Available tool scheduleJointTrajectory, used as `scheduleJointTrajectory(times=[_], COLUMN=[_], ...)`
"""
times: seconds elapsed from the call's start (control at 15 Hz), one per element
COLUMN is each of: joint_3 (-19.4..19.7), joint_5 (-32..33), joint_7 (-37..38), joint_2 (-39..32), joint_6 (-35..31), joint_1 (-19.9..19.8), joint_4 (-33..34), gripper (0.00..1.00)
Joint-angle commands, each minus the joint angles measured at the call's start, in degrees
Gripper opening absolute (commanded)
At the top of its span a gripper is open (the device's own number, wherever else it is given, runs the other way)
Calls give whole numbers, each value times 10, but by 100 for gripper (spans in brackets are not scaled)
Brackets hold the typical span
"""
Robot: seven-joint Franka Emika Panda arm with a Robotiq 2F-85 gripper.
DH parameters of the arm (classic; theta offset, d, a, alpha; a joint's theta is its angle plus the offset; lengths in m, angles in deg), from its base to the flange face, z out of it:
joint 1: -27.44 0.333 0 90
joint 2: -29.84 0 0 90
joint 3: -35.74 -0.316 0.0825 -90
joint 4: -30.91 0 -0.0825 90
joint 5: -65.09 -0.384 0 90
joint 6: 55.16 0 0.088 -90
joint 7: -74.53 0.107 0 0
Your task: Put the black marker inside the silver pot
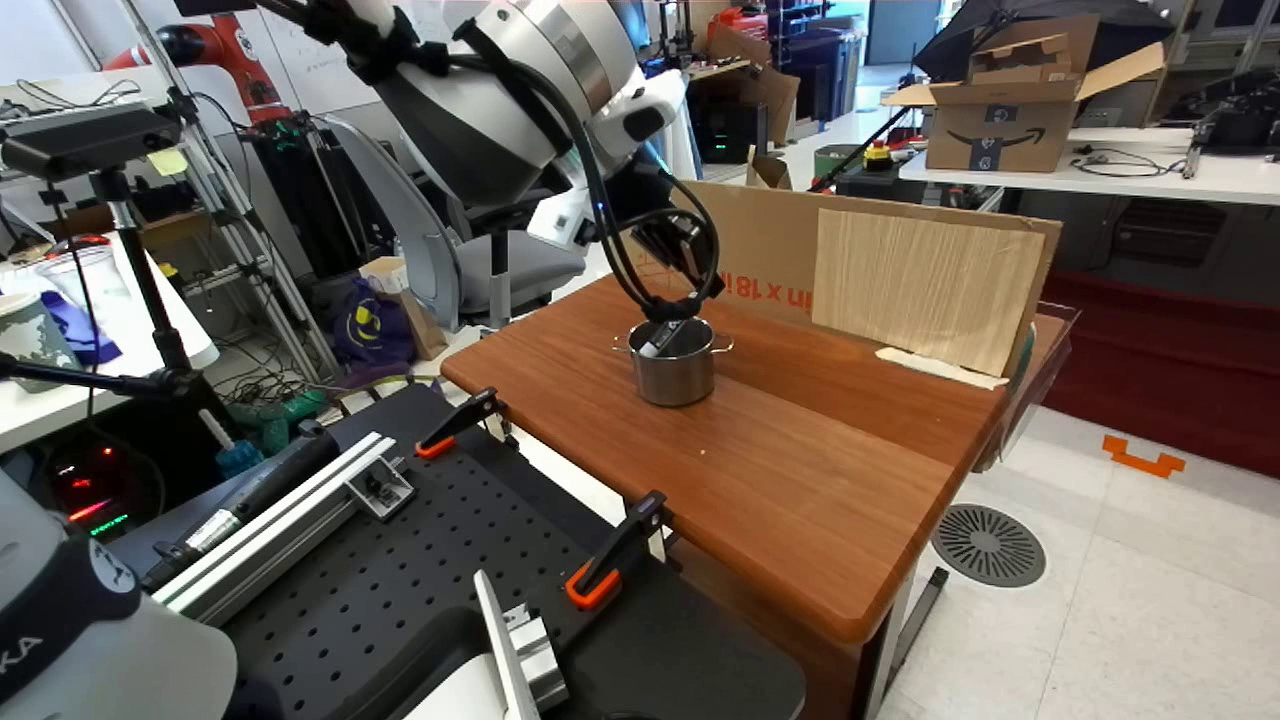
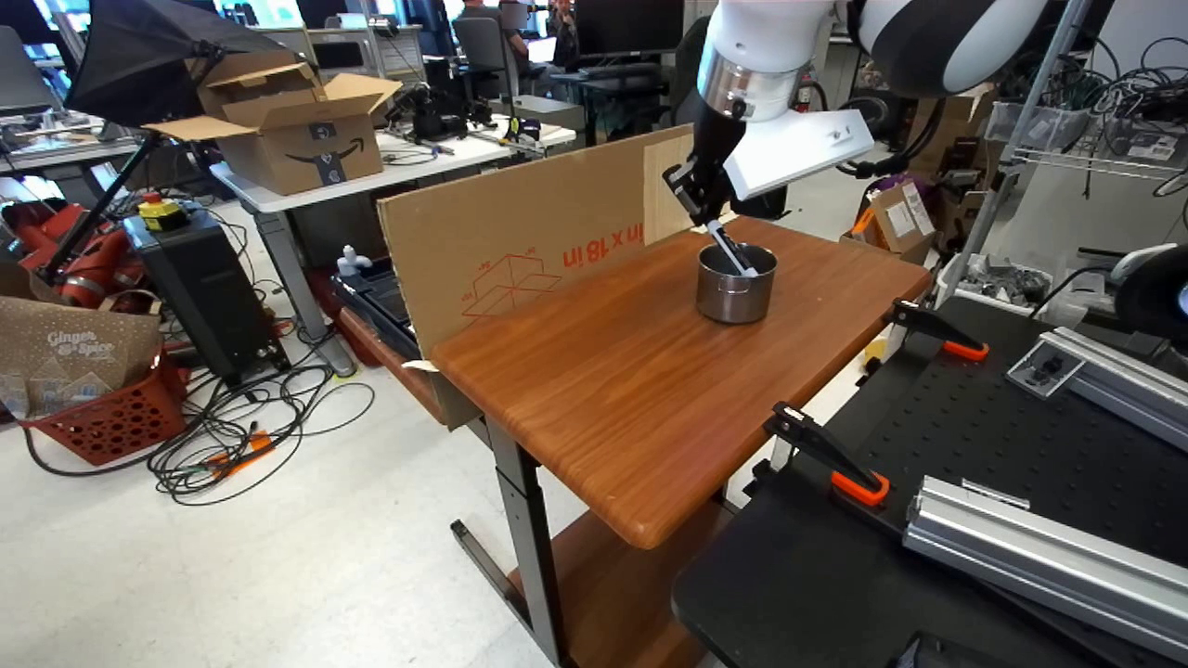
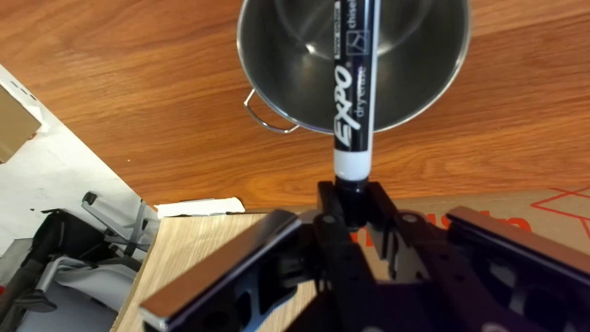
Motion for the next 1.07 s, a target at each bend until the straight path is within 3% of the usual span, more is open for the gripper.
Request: scheduleJointTrajectory(times=[0.0,0.07,0.13,0.53,0.67,1.0], joint_3=[9,9,8,6,5,4], joint_5=[19,16,16,10,9,6], joint_7=[22,21,21,17,15,5], joint_2=[-9,-8,-9,-10,-11,4], joint_6=[-23,-22,-22,-24,-25,-25], joint_1=[-3,-4,-4,-6,-7,-5], joint_4=[1,-1,-1,-1,-2,-7], gripper=[5,44,46,89,100,100])
